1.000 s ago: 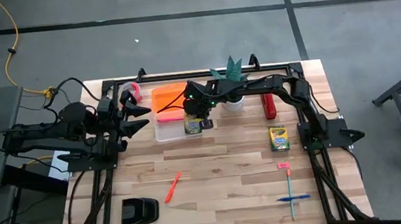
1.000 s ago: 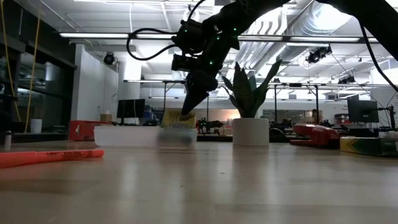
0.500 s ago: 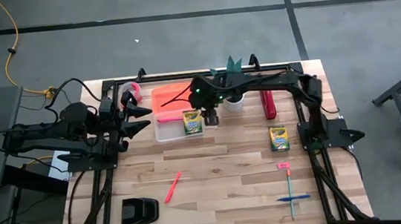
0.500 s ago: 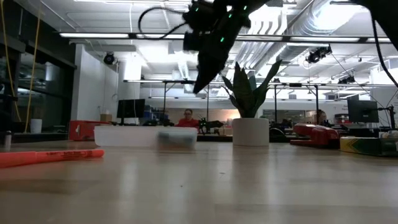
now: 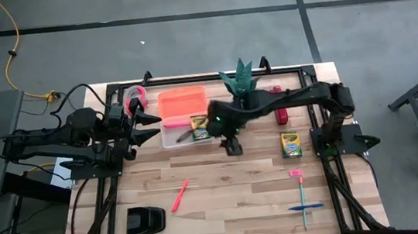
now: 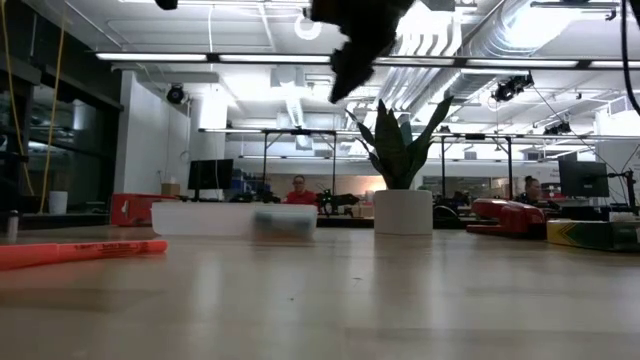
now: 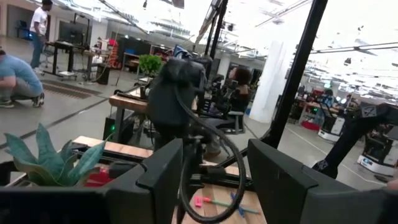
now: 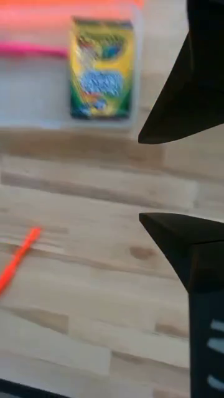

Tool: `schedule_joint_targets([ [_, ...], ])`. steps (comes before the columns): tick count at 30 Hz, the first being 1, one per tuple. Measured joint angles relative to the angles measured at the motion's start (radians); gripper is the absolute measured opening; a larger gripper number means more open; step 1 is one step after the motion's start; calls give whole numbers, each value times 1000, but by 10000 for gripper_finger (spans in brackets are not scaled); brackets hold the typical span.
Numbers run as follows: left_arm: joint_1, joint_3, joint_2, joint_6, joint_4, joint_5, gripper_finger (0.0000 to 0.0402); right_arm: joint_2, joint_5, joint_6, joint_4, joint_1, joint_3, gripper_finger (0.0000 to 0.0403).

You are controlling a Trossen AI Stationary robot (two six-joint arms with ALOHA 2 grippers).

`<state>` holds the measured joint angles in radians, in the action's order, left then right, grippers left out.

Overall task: Pack school essentials
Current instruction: Put the yellow crayon box into the orange supply box

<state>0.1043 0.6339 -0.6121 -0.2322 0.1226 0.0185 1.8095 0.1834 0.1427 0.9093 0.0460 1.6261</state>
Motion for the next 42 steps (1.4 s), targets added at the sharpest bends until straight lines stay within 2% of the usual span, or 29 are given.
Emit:
schedule_joint_targets([
  [3,0,0,5,0,-1,1,172,-112,-5,-106,-83,-16,-195,183],
  [7,0,0,10,0,0,2,172,-327,-50,-331,-292,-43,-441,183],
  [11,0,0,9,0,-10,-5,172,-517,-211,-497,-527,-102,-612,183],
  [16,0,0,8,0,-26,-35,172,-673,-400,-551,-849,-168,-745,183],
  [19,0,0,8,1,-25,-53,172,-715,-465,-495,-1004,-192,-787,183],
  [22,0,0,8,30,-25,-57,172,-735,-492,-424,-1066,-201,-797,183],
  [26,0,0,8,69,-22,-57,172,-737,-499,-403,-1066,-200,-797,183],
  [42,0,0,8,70,-21,-57,172,-737,-490,-361,-1066,-200,-797,183],
])
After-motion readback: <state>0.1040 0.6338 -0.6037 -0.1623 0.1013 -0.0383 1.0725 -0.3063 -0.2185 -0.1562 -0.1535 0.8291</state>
